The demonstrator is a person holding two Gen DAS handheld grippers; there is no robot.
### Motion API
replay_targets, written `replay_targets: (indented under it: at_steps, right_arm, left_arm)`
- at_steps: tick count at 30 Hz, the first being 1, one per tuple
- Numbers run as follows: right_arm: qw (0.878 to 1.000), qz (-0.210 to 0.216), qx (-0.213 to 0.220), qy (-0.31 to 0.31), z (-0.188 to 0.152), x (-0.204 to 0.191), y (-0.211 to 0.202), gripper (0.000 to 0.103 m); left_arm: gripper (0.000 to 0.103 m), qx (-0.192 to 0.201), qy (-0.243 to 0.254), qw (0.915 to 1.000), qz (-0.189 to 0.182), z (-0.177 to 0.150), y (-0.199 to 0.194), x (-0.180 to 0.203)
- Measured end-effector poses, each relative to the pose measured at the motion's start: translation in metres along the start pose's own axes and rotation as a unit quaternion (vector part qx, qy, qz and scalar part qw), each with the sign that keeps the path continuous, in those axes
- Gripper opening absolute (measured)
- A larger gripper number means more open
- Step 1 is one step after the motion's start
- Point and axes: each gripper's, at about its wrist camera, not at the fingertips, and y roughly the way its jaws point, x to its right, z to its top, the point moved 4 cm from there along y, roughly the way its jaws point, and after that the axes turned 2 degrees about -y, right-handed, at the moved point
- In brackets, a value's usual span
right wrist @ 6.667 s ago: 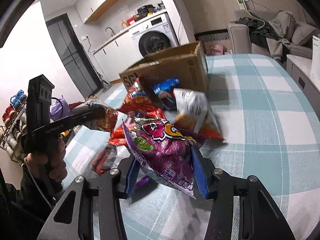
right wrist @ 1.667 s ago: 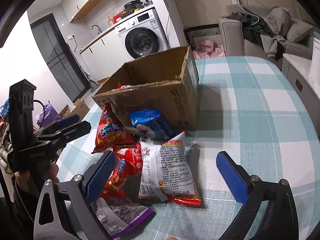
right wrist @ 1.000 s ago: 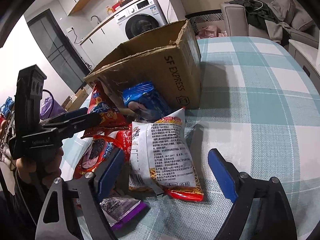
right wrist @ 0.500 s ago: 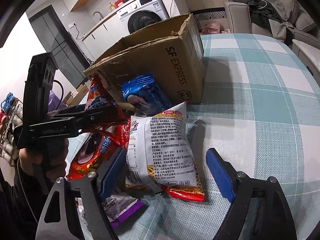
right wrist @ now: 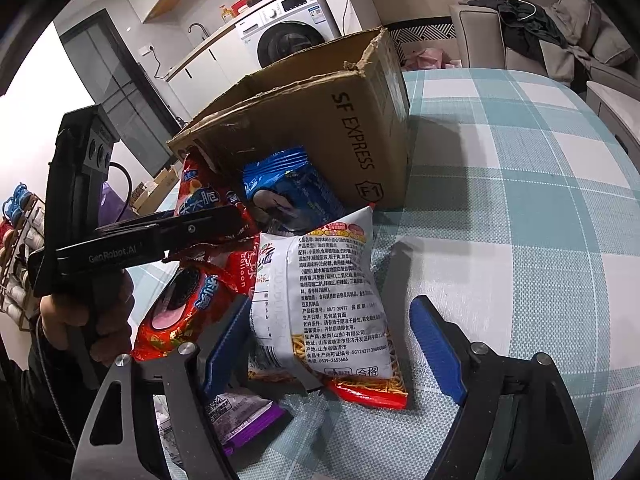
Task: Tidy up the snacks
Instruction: 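Grasp the red chip bag with the left tool while the right tool grasps the white printed bag, then lift both held bags and carry them over the cardboard box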
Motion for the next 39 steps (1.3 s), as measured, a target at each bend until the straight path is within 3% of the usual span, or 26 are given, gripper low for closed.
replay_targets:
  at_steps: [9,26,39]
  right_arm:
    - [1.000,0.005,0.003,0.008,0.003,0.002,0.000,0.078]
    - [1.000,0.016,0.015,0.013,0.002,-0.001,-0.001,0.057]
    - [0.999,0.020,0.035,0.020,0.000,0.002,-0.015,0.054]
  left_arm:
    - [0.046,0.014,0.004,0.9998,-0.013,0.002,-0.009,0.000]
    - [0.046,0.048,0.006,0.9987,-0.016,-0.008,-0.060,-0.011]
    - [0.046,0.062,0.013,0.9979,-0.015,-0.010,-0.081,-0.001]
